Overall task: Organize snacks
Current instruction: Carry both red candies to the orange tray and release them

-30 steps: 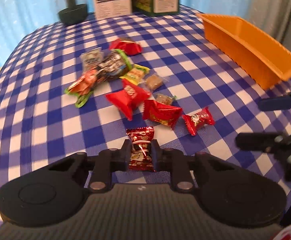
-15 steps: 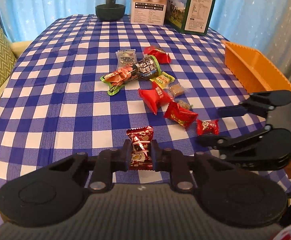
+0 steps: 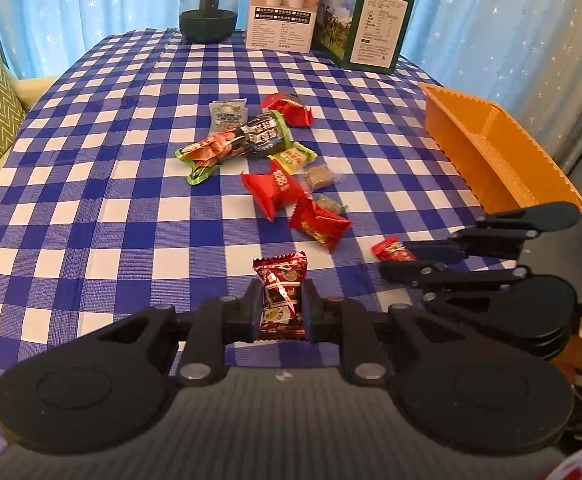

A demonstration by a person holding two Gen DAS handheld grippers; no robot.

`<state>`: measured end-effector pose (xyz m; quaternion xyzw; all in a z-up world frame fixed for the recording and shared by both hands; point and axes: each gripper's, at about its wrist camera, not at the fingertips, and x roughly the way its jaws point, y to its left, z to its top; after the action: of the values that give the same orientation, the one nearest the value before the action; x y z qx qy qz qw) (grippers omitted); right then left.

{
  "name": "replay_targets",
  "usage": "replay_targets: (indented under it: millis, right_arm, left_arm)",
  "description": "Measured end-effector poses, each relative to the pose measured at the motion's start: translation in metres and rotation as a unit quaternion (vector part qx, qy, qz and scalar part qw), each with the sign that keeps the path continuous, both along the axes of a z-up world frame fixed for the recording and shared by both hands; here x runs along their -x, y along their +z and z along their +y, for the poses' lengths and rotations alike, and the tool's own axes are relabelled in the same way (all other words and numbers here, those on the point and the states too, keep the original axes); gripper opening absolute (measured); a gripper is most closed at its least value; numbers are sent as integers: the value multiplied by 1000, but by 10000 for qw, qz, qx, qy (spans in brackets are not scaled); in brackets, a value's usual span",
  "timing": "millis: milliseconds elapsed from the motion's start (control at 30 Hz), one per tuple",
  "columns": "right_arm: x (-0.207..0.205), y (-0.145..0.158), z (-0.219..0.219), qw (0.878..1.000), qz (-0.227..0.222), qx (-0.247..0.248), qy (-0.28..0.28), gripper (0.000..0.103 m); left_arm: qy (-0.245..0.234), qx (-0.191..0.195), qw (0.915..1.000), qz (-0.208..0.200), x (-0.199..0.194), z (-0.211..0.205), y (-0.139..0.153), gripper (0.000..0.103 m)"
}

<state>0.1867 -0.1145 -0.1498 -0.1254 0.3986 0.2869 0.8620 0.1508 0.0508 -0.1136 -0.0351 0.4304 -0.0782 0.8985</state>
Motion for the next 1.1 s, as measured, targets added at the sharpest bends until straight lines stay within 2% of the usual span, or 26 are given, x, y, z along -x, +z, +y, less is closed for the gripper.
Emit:
replay_targets:
  millis: [233, 533, 700, 833, 1100]
  right_arm:
    - [18, 40, -49, 9942, -176, -470, -951, 19]
    - [12, 92, -150, 9721, -497, -714, -2177, 19]
    - [2, 97, -198, 9627, -590, -627, -2567, 20]
    - [-4, 89, -227, 9577, -552, -622, -2754, 20]
    - [-12, 79, -257, 9502, -469, -716, -2998, 19]
  left_arm:
    - [-212, 56, 9997, -136, 4, -29, 19, 18]
    - [-852, 258, 9951, -438, -19, -113, 54, 18]
    - [-1177, 368, 9907, -569, -39, -164, 64, 18]
    - [-1324, 463, 9884, -574, -56, -195, 64, 18]
    - [-1540, 416, 9858, -517, -81, -229, 50, 18]
